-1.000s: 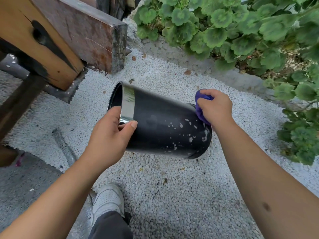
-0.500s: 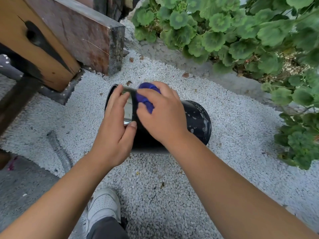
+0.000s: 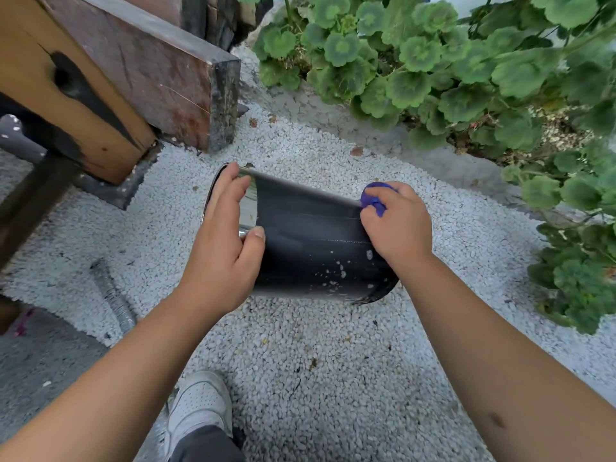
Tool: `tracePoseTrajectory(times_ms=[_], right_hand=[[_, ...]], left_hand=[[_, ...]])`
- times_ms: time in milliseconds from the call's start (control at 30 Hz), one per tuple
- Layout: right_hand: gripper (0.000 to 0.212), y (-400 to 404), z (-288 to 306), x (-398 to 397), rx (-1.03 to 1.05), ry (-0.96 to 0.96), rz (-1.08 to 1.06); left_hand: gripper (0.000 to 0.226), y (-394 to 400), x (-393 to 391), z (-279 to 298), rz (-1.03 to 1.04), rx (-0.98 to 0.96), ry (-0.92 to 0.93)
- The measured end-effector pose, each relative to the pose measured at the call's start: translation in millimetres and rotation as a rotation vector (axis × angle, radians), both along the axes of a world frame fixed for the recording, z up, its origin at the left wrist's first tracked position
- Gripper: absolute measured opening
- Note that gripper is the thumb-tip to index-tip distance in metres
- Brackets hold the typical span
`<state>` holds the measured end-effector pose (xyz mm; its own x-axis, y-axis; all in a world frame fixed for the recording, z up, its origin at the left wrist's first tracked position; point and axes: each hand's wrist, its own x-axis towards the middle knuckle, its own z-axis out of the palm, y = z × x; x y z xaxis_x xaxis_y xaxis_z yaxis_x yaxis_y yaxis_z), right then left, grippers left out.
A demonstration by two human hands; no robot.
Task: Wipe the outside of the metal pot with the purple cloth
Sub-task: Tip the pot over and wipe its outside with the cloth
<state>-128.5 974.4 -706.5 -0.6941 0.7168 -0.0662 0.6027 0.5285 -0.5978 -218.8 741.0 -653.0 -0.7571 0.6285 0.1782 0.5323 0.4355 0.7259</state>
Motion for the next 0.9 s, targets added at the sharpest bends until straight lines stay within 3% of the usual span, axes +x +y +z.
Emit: tracePoseTrajectory(times_ms=[133, 233, 333, 433, 567, 733, 900], right_hand=[[0.036, -14.8, 24.8, -7.1, -0.025, 0.184, -0.019], [0.039, -54.4, 57.4, -26.5, 0.001, 0.343, 0.108], [0.037, -105.2, 68.1, -35.7, 0.142, 0.392, 0.334], [0.031, -117.3, 55.4, -30.8, 0.201, 0.412, 0.29], [0.032, -90.0, 35.7, -20.2, 0.259, 0.323, 0.215], [0.037, -25.6, 8.2, 5.3, 0.156, 0.094, 0.046], [0.039, 0.2, -2.5, 15.4, 0.137, 0.062, 0.051]], left_hand=[[0.061, -3.1, -3.6, -1.4, 0.066, -0.036, -0.033], [0.061, -1.4, -4.8, -1.3, 0.095, -0.033, -0.043], [0.057, 1.5, -2.0, -1.4, 0.065, 0.0, -0.036], [0.058, 2.1, -0.5, -1.4, 0.06, 0.01, -0.077], [0.063, 0.6, -1.0, -0.8, 0.09, -0.018, -0.078], [0.062, 0.8, -1.2, -0.1, 0.125, -0.032, -0.07], [0.062, 10.2, -0.1, 1.8, 0.105, -0.016, -0.081]])
